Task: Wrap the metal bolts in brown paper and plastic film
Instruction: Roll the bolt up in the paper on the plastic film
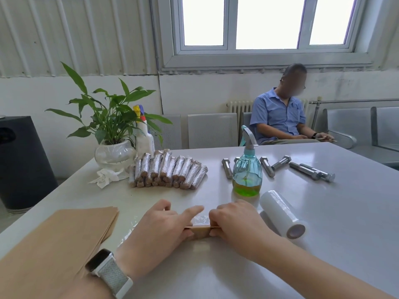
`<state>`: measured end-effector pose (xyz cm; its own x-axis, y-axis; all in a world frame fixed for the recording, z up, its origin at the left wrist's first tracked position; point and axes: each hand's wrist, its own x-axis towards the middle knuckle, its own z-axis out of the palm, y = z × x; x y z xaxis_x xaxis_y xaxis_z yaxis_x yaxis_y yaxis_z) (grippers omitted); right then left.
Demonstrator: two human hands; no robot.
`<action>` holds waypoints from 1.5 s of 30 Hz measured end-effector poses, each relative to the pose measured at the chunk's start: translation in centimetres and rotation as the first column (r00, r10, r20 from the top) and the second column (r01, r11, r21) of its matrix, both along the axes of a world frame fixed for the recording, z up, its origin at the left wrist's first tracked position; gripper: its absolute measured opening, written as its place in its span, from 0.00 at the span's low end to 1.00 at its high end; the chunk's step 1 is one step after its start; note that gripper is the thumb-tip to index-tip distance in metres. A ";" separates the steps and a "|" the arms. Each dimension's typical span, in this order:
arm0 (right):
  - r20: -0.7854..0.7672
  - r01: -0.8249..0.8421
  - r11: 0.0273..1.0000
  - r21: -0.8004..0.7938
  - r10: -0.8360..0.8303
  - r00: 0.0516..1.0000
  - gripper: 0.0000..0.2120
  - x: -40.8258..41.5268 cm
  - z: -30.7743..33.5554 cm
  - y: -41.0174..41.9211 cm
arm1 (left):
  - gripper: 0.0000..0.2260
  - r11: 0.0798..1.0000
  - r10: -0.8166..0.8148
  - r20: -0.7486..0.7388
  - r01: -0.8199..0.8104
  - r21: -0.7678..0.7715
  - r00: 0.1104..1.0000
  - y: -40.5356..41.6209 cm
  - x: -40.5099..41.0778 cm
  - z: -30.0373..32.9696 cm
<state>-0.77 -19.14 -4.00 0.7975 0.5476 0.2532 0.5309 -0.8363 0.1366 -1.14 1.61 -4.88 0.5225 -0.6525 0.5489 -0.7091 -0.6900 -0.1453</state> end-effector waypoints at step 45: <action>-0.210 -0.100 0.967 0.236 0.151 0.966 0.10 -0.1 1.7 -3.1 | 0.07 0.979 0.183 -0.387 -0.131 0.156 0.904 -0.9 2.0 2.2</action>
<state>-0.87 -22.23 -2.33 0.7759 0.5976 0.2023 0.6292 -0.7564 -0.1789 0.90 0.76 -2.64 0.7813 -0.5928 0.1953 -0.6096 -0.7919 0.0349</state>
